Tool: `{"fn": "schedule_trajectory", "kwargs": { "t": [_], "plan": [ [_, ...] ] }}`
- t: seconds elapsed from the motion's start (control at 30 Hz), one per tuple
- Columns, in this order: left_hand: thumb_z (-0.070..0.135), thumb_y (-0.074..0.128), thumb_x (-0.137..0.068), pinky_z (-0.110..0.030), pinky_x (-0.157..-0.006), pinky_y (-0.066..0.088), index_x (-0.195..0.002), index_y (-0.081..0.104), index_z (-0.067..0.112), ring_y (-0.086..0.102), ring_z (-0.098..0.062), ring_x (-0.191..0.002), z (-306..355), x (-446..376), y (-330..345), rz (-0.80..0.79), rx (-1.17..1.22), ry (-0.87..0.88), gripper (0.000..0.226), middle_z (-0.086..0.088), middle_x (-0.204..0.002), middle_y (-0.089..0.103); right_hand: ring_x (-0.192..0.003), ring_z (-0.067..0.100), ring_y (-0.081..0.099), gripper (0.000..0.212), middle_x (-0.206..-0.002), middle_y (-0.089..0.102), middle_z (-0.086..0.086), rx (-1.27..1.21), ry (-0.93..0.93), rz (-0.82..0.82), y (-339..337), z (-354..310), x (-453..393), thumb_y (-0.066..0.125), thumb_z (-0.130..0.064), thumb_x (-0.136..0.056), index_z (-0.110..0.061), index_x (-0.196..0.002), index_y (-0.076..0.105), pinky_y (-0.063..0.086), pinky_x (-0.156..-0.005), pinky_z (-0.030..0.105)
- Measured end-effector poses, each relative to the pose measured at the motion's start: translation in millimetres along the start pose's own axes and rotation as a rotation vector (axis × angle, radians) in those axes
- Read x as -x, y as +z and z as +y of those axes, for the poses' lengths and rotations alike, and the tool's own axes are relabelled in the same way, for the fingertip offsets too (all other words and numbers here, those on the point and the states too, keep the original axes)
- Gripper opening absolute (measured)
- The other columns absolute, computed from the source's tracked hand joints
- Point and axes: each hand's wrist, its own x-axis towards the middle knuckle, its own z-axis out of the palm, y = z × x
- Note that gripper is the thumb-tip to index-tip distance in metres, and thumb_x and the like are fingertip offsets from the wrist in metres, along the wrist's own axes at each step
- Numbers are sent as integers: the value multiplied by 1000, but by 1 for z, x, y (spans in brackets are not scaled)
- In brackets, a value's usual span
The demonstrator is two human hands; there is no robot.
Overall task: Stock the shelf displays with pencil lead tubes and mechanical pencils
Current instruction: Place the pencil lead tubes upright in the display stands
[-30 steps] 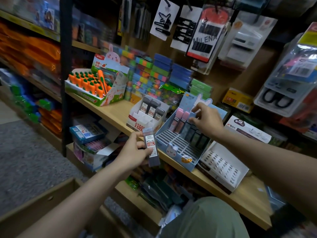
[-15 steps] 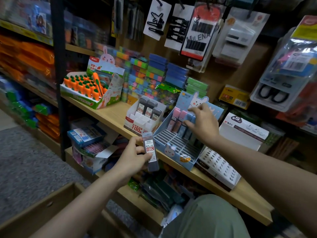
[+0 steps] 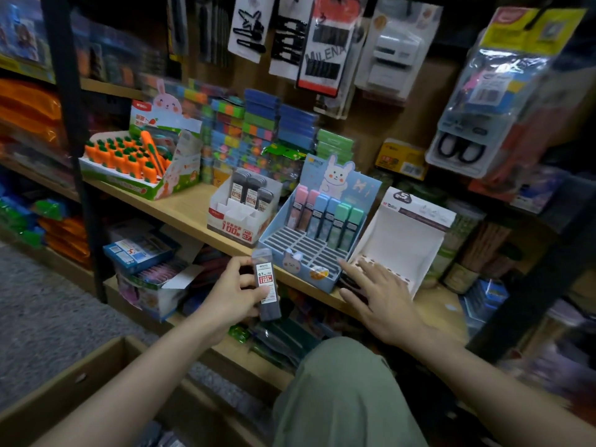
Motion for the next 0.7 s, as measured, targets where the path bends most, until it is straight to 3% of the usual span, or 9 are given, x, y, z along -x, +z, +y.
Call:
{"fn": "schedule_trajectory", "kwargs": {
  "t": [0.1, 0.17, 0.3, 0.47, 0.63, 0.7],
  "plan": [
    [-3, 60, -90, -41, -70, 60, -113, 46, 29, 73, -18, -89, -3, 4, 0, -8, -1, -2, 41, -7, -101, 72, -144, 20, 27, 58, -155, 34, -6, -3, -50, 12, 3, 6, 14, 17, -64, -95, -50, -151, 13, 25, -115, 38],
    [-3, 60, -90, -37, -67, 60, -108, 46, 32, 73, -16, -86, -3, 6, 0, -6, -3, -1, 42, -6, -99, 73, -139, 21, 33, 57, -151, 38, -3, -41, -75, 52, 1, 9, 18, 25, -63, -96, -48, -151, 17, 29, -110, 39],
    [-2, 61, -90, -33, -62, 59, -108, 46, 33, 73, -15, -85, -4, 8, -3, 0, -5, -5, 42, -6, -98, 73, -126, 29, 46, 56, -139, 48, 10, -70, -89, 227, -4, -1, 3, 57, -47, -93, -28, -144, 45, 45, -98, 46],
    [0, 61, -90, -29, -61, 57, -106, 46, 35, 72, -16, -88, -6, 6, -10, 19, -36, -18, 41, -4, -99, 73, -107, 29, 53, 36, -116, 57, 8, 61, -151, 355, -9, -41, -31, 67, -44, -86, -22, -115, 69, 43, -84, 42],
    [0, 61, -90, -35, -65, 58, -107, 47, 35, 72, -18, -90, -7, 1, -16, 22, -24, -14, 41, -3, -97, 75, -120, 25, 51, 41, -131, 55, 7, 5, -265, 160, -5, -69, -66, 50, -42, -97, -14, -126, 58, 42, -97, 37],
    [-1, 61, -90, -34, -64, 58, -107, 47, 35, 72, -17, -89, -7, 0, -17, 26, -10, -10, 42, -2, -95, 75, -113, 25, 56, 31, -123, 59, 5, -43, -278, 70, -1, -71, -74, 49, -33, -99, -14, -122, 57, 44, -92, 34]
  ]
}}
